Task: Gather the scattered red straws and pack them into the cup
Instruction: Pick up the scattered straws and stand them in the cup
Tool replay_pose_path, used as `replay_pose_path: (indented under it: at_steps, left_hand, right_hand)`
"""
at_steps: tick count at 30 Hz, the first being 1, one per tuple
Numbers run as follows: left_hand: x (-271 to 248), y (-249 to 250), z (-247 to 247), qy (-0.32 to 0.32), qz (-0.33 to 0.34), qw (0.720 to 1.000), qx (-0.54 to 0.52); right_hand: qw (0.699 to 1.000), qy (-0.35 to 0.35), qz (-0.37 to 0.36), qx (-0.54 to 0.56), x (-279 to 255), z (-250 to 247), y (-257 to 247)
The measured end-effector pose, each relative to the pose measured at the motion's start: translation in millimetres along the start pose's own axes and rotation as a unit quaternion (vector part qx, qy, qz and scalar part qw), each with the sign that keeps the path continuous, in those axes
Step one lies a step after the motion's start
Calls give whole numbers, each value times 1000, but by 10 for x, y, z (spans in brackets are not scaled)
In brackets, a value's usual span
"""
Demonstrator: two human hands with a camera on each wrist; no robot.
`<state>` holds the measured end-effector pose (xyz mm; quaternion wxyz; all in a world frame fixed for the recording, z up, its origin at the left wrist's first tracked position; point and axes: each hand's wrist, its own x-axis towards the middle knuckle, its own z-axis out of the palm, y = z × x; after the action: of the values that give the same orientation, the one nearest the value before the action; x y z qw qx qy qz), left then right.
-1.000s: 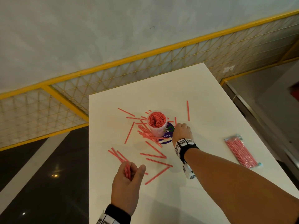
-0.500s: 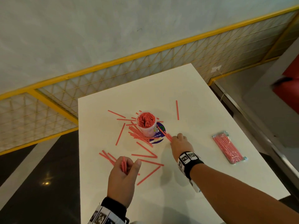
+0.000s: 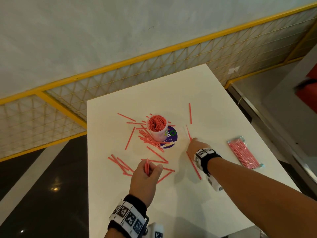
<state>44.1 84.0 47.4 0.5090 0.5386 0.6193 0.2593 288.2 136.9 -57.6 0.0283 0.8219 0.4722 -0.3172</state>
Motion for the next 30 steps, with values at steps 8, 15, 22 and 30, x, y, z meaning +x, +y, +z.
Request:
replay_pose_path:
  at_steps: [8,15,22,30]
  left_hand:
    - [295,-85,501,-79,-211,970,-94]
    - [321,-121,564,-51,-291,900,-321]
    - [454,-577,162,58,-270,945,-175]
    - [446,-829,-178,35,-151,975,161]
  right_hand:
    - [957,-117,-169,203,-875,-193,-303]
    - [952,-97,-232,176,-1196,-30,-500]
    - [960,-47,-253,112,-904,155,-473]
    - [909,-19,-364,-203,-868,741,-491]
